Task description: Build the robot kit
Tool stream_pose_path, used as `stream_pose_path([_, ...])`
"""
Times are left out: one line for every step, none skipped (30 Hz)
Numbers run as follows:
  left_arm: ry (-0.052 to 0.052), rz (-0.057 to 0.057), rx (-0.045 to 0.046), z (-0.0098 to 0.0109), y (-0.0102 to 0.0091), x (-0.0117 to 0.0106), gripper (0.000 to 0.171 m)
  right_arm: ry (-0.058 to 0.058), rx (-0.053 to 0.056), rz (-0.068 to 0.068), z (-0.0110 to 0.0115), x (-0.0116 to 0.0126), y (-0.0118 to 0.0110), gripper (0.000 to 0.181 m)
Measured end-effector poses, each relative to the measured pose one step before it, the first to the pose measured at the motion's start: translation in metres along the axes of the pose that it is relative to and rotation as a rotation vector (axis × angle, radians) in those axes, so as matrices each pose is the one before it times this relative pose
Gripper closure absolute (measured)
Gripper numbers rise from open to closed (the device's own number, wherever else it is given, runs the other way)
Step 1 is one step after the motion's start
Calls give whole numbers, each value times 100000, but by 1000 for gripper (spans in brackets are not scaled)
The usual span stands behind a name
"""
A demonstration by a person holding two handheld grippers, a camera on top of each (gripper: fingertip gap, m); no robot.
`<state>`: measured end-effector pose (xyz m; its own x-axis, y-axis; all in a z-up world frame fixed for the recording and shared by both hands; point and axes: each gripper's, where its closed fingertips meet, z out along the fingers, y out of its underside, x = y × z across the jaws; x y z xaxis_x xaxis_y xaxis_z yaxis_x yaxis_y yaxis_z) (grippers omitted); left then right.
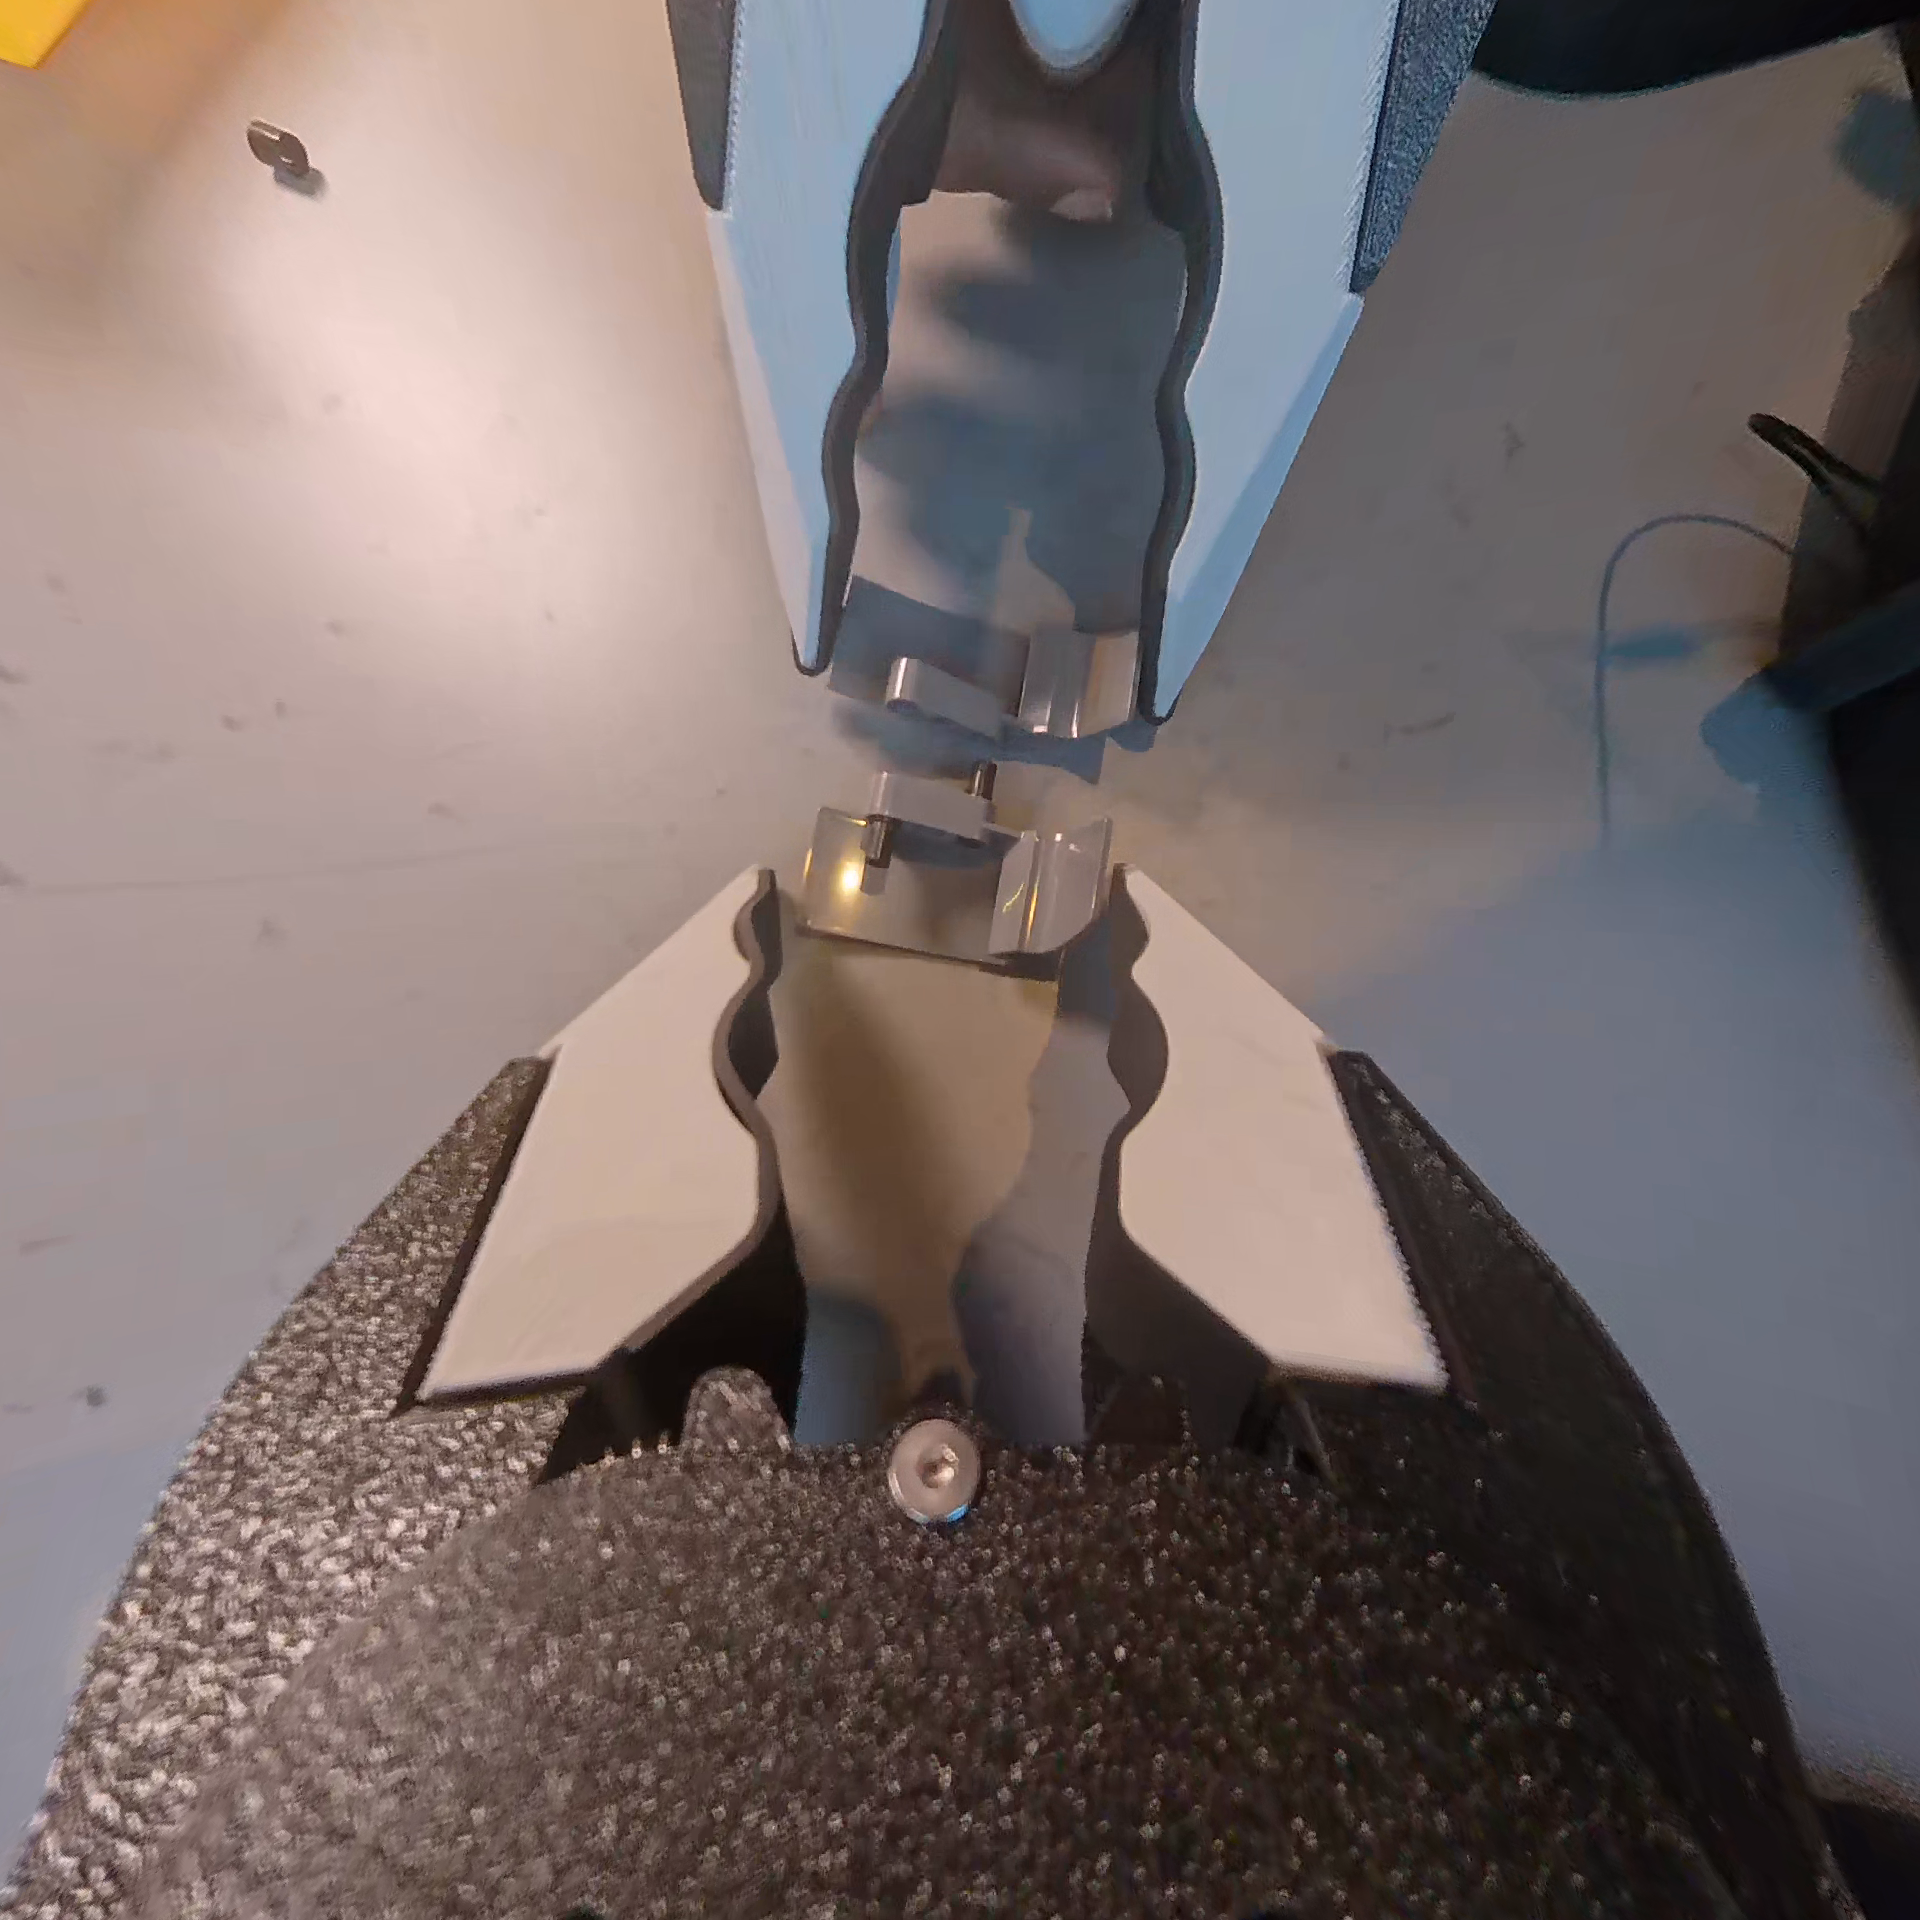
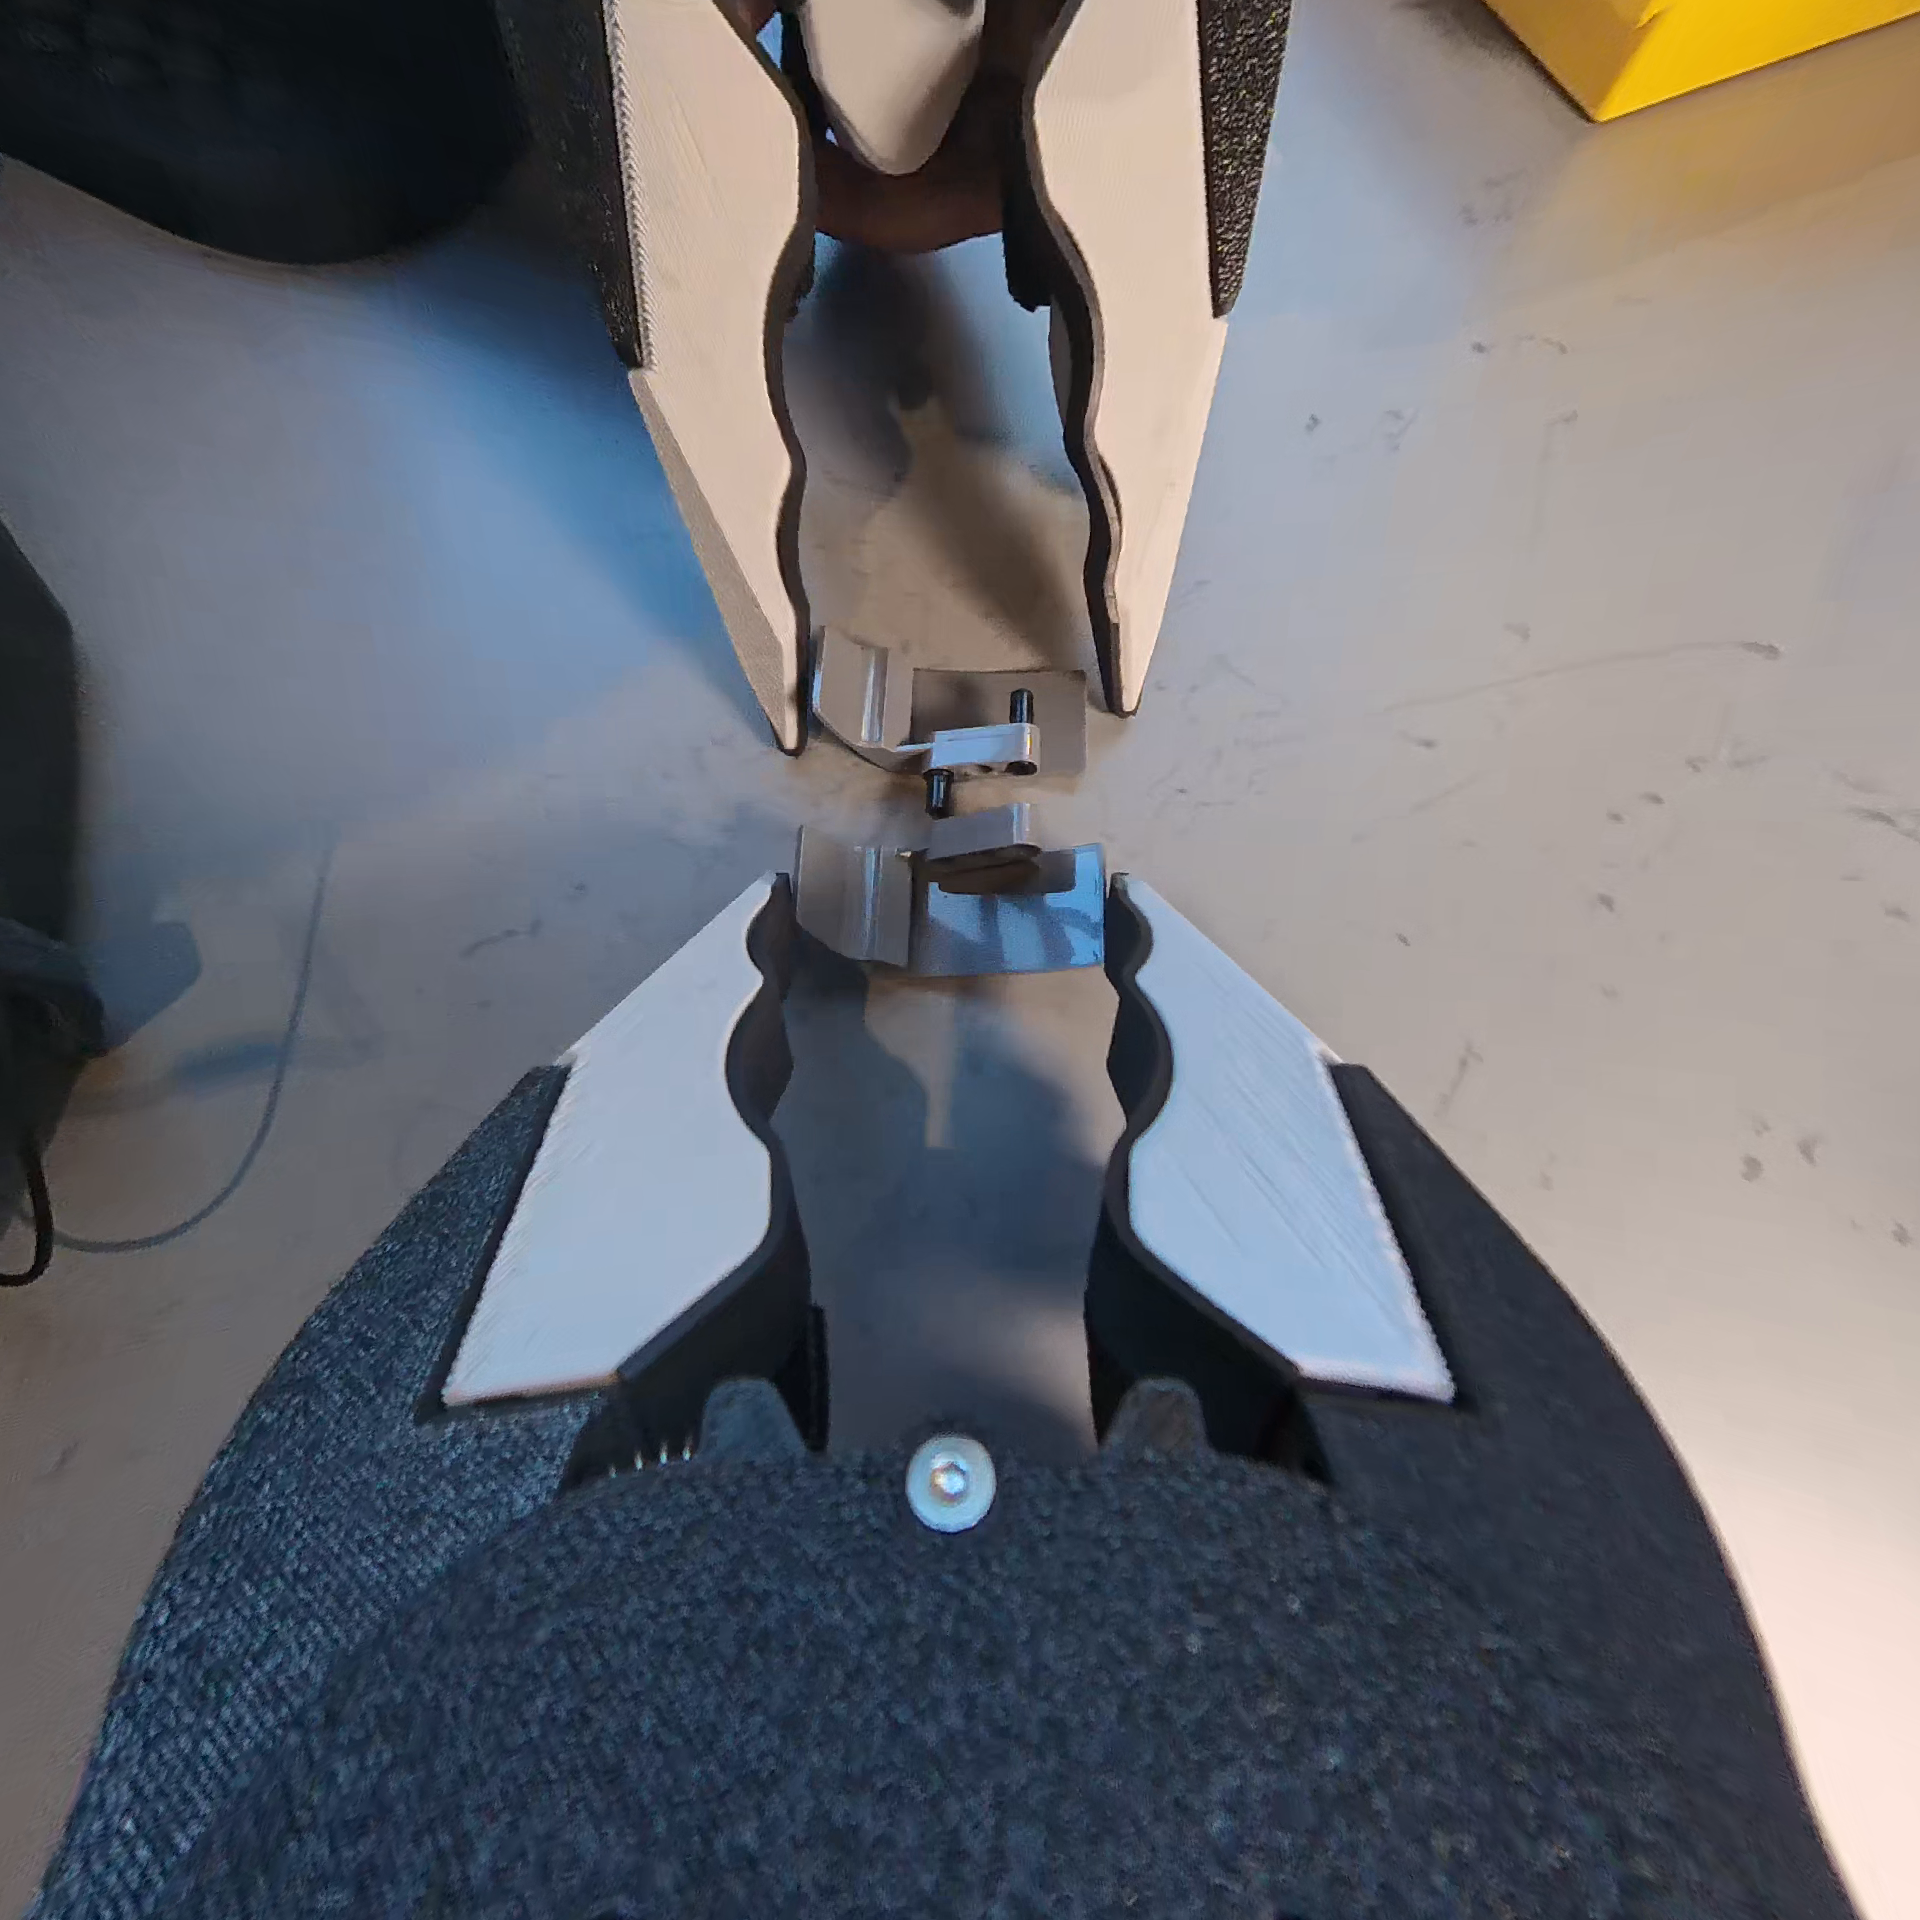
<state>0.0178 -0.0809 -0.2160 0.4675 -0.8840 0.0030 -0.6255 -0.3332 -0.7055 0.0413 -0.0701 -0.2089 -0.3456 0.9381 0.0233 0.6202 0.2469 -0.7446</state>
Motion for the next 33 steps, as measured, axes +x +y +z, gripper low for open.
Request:
stream_pose_path([-614, -368, -55, -3, -7, 25, 111, -33, -173, 214, 0, -3, 14, 121])
stream_pose_path([-396, -70, -199, -18, 4, 71, 113, 71, -153, 228, -3, 1, 2, 121])
stream_pose_path([-237, 210, -164, -16, 13, 113, 115, 80, -181, 99, 4, 2, 10, 121])
stream_pose_path([-311, -8, -53, -8, -4, 73, 115, 106, -231, -99, 5, 0, 13, 121])
stream_pose_path([-334, -465, 31, 4, -7, 22, 115, 234, -464, -311, 25, -2, 51, 121])
stream_pose_path([-261, -568, 112, 8, -16, 3, 115, 247, -434, -689, 29, -18, 56, 121])
stream_pose_path([-324, -433, 47, 19, -22, -14, 115, 199, -368, -650, 36, -33, 30, 120])
stream_pose_path([-354, -261, -144, 13, -18, -7, 115, -70, -108, -295, 29, -48, -9, 118])
stream_pose_path([-335, -37, -232, 12, -11, 8, 115, -189, 191, -69, 13, -49, -42, 115])
stream_pose_path([-250, -40, -131, 4, -10, -4, 115, -136, 226, -7, 2, -22, -33, 115])
stream_pose_path([-163, -274, 40, 9, -12, 1, 115, -242, 266, 38, -18, -9, -15, 114])
stream_pose_path([-158, -387, 142, 4, -14, 0, 115, -447, 302, 133, -32, -39, -19, 114])
stream_pose_path([-162, -332, 100, 11, -18, -8, 115, -514, 375, 241, -53, -40, -32, 114])
stream_pose_path([-122, -197, -9, 11, -11, 7, 115, -590, 387, 231, -71, -39, -17, 114])
stream_pose_path([-56, 20, -54, -6, -4, 18, 115, -471, 354, 150, -95, -24, -8, 113])
stream_pose_path([249, 155, -21, -18, 20, 45, 115, -305, 195, 142, -92, 3, 15, 114])
stream_pose_path([1019, 228, 28, -37, 35, 141, 111, -306, 32, 112, -97, 8, 32, 114])
stream_pose_path([1547, 138, 195, -67, 39, 205, 108, -371, -117, 139, -92, -12, 65, 114])
stream_pose_path([1521, -47, 415, -78, 19, 201, 106, -280, -363, 171, -56, -6, 92, 115])
stream_pose_path([1509, -65, 482, -86, 22, 192, 105, -54, -320, -30, -57, 22, 103, 116])
stream_pose_path([1562, 15, 545, -120, 7, 196, 105, -288, -124, -96, -65, -32, 68, 117])
stream_pose_path([1262, -3, 796, -144, -59, 156, 105, -399, 435, 136, -84, -34, -24, 119])
stream_pose_path([859, -200, 870, -157, -84, 81, 107, -547, 772, 401, -110, -49, -95, 120])
stream_pose_path([793, -283, 546, -165, -44, 52, 108, -992, 514, 258, -110, -117, -64, 120])
stream_pose_path([793, -93, 489, -198, -35, 64, 109, -1059, 463, -64, -99, -152, -70, 120])
stream_pose_path([881, -48, 863, -233, -74, 73, 111, -786, 399, -119, -100, -124, -50, 121])
stream_pose_path([1181, -397, 1171, -292, -107, 101, 114, -729, 632, -116, -104, -107, -66, 123])
stream_pose_path([1129, -752, 1378, -322, -127, 49, 116, -1052, 1400, 211, -161, -119, -163, 126])
stream_pose_path([642, -789, 1650, -358, -170, -40, 117, -1277, 1876, 958, -199, -110, -235, 128])
stream_pose_path([299, -743, 1887, -370, -194, -115, 118, -1043, 1940, 1276, -234, -18, -254, 130])
stream_pose_path([-224, -844, 2018, -358, -208, -218, 121, -574, 1754, 1141, -257, 68, -219, 131])
stream_pose_path([-1083, -1086, 1815, -285, -165, -375, 123, 39, 1185, 944, -218, 173, -131, 131])
stream_pose_path([-1873, -1301, 1026, -148, -64, -525, 126, 641, 709, 695, -159, 264, -48, 132])
